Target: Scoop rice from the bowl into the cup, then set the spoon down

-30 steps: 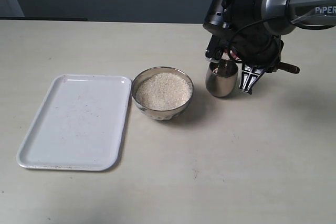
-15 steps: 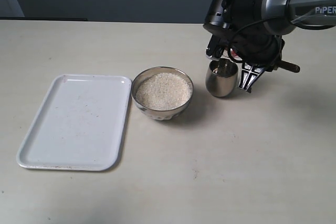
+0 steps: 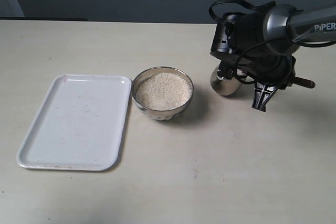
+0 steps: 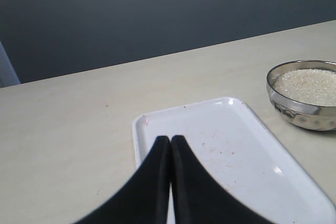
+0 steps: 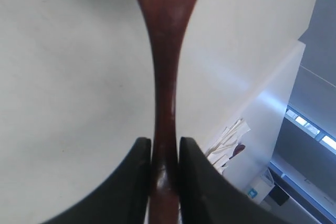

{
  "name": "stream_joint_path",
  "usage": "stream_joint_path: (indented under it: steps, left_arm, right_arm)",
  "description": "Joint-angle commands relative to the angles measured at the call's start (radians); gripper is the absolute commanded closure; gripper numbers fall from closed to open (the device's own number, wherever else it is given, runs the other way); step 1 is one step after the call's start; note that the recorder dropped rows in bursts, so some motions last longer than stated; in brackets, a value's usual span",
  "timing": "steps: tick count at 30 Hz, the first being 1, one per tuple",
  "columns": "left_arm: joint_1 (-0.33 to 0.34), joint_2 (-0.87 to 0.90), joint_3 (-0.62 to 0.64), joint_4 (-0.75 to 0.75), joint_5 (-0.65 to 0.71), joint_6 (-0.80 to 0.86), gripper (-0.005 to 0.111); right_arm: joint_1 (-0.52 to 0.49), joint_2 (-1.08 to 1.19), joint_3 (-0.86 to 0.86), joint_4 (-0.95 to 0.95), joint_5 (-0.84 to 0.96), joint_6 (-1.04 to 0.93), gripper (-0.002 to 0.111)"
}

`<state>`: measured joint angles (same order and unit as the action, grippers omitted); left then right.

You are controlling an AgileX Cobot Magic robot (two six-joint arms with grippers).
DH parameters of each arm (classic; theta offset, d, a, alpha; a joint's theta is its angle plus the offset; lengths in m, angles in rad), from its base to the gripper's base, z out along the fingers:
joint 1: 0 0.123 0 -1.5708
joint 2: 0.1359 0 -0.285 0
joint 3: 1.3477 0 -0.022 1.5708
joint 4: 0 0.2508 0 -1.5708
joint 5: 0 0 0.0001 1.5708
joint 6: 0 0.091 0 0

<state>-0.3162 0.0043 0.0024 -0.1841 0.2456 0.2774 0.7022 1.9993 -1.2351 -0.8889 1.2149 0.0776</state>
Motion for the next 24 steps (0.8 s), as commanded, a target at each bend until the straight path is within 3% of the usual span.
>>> stream_joint_path:
  steps: [1, 24]
  left_arm:
    - [-0.005, -0.004, -0.002, -0.001, -0.011, -0.005, 0.106]
    - [-0.005, -0.004, -0.002, -0.001, -0.011, -0.005, 0.106]
  right_arm:
    - [-0.002, -0.005, 0.004, -0.012, 0.006, 0.012, 0.109]
    - [-0.002, -0.034, 0.004, -0.029, 0.006, 0.012, 0.109]
